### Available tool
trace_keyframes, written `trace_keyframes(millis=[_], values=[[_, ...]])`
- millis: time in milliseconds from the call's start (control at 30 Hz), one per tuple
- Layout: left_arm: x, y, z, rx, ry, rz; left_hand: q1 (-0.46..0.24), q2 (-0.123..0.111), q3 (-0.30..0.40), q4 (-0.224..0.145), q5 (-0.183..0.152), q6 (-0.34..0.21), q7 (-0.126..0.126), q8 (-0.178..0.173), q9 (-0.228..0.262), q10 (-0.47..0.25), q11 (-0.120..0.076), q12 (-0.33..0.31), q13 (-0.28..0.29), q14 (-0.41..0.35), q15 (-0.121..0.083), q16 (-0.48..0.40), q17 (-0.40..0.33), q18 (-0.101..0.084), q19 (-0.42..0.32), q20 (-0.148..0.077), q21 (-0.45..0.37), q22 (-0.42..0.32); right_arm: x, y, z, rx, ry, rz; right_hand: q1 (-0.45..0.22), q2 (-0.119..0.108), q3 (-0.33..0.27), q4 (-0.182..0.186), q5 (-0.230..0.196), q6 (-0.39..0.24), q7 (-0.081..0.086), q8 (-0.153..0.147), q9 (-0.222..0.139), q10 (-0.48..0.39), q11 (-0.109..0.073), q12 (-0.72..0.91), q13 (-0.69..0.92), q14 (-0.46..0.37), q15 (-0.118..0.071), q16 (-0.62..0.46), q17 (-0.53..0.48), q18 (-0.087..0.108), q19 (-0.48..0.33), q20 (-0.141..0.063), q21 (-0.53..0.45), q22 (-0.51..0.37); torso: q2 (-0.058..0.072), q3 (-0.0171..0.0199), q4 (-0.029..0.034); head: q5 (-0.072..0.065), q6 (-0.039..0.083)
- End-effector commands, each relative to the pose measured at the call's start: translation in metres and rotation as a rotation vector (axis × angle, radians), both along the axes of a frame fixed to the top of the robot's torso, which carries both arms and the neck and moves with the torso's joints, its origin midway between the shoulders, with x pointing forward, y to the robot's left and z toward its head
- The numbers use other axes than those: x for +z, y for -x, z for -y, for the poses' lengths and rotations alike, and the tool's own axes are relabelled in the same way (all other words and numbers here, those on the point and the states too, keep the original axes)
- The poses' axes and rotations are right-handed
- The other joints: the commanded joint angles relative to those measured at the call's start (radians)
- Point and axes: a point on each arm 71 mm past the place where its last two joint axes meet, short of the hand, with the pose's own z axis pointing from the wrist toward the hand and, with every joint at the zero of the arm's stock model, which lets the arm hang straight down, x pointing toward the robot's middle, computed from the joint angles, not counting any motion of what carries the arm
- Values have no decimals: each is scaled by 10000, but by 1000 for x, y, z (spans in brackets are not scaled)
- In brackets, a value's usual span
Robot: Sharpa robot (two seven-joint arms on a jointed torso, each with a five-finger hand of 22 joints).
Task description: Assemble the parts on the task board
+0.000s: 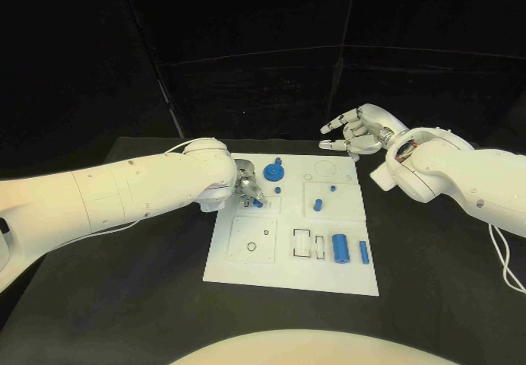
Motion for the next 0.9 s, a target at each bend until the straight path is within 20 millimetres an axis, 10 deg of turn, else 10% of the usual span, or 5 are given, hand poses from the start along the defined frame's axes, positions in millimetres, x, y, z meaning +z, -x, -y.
trace_keyframes(millis=[33,900], values=[[-7,4,2,-240,-207,-440,-50,67,240,-180,-8,134,-97,39,-5,73,-32,74,17,1056,-66,31,2634,-117,148,-37,64,16,1,0,-1,73,-22,-2,-22,115,-9,-49,19,63,25,63,-2,50,-27,-2,8,536,-72,-23,394,156,-7,-28,-62,-7,0,-6,5,-13,-16],[-7,1,4,-186,-196,-435,-894,261,-590,496,-33,527,-215,36,-165,372,-122,373,137,1056,-130,31,2634,-166,226,-98,230,298,1,0,-2,92,-25,-4,-36,122,-20,-53,26,70,22,76,-1,40,-29,-11,-8,532,-74,-35,373,162,-18,-31,-81,-42,2,-10,9,-46,-41]])
